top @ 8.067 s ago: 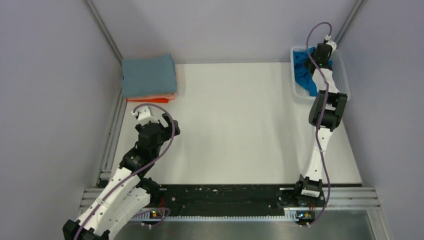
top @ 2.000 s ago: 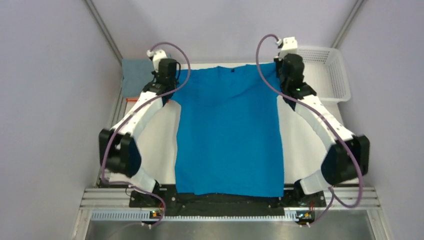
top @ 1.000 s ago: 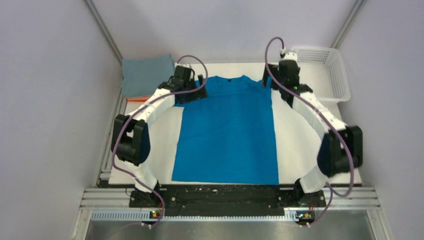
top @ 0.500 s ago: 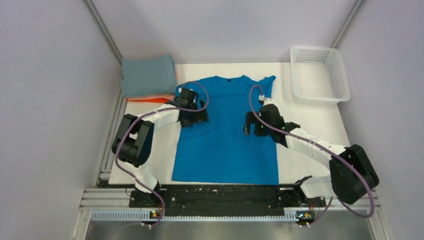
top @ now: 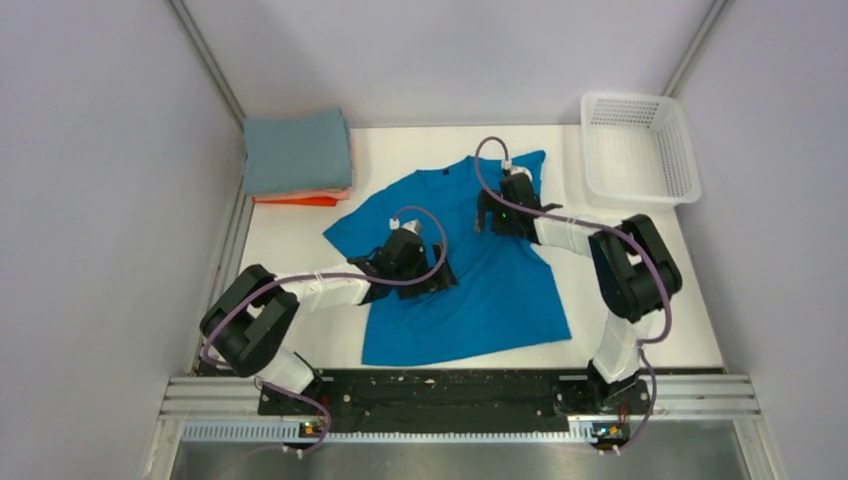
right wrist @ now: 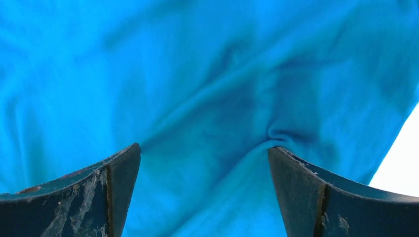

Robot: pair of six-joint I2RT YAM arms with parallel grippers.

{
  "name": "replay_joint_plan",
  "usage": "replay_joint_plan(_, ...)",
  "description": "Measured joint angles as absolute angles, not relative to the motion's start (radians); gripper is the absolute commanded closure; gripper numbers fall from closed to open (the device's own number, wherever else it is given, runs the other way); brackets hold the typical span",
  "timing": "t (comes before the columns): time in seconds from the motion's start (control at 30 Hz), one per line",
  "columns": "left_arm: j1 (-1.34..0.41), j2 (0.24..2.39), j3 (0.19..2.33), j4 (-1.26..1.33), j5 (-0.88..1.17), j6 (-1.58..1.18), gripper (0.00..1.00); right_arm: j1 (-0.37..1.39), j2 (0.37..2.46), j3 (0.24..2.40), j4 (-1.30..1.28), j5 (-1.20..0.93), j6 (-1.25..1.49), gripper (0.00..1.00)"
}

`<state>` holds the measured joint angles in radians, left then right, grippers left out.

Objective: Fold and stack the t-shirts
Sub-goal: Flatten out the tshirt

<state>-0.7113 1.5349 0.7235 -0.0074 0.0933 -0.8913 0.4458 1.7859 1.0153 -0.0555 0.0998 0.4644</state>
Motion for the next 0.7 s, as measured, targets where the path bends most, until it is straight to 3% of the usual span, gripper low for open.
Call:
replay_joint_plan(0.2,-0.825,1.668,0.83,0.065,0.189,-0.905,0.01,0.429,2.057,1.365,-0.04,-0.02,0.361,0.01)
replay_joint_plan(0.37,-0.896,1.908,1.085,0.14,0.268,-0.915,0.01,0.427,2.246,1.647,-0.077,-0.184,0.249,0.01)
replay_joint_plan(0.5,-0.944,1.999,1.208,0.141,0.264,-0.902,0.01,0.416,2.269,1.706,-0.146,-0.219,0.182,0.01)
replay_joint_plan(0.7,-0.963,1.885,1.139,0.032,0.155,-0.834,0.01,0.32,2.207,1.699,-0.268,-0.149,0.186,0.01)
